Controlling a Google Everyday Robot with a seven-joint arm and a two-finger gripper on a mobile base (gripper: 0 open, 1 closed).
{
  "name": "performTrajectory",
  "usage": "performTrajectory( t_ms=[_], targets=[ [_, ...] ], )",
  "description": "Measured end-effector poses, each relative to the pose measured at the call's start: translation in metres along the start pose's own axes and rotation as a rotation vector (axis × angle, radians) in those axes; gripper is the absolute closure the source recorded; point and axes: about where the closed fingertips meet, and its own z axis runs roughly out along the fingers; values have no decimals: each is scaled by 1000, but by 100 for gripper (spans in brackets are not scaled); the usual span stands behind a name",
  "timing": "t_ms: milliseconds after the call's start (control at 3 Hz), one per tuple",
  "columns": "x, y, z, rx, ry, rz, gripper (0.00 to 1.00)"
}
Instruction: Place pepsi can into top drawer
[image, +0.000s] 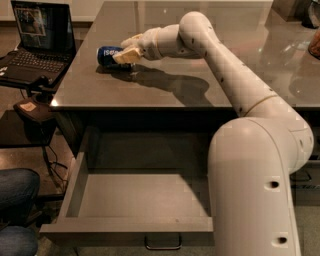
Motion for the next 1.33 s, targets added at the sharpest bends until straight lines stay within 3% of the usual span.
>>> performTrajectory(
  t_ms=[333,667,1000,1333],
  targets=[
    [-18,22,-40,-2,-85,-35,100],
    [-44,71,-94,-13,-191,-108,100],
    [-63,138,-138,-59,-260,-147,100],
    [-28,153,-158,-53,-224,-106,100]
  ],
)
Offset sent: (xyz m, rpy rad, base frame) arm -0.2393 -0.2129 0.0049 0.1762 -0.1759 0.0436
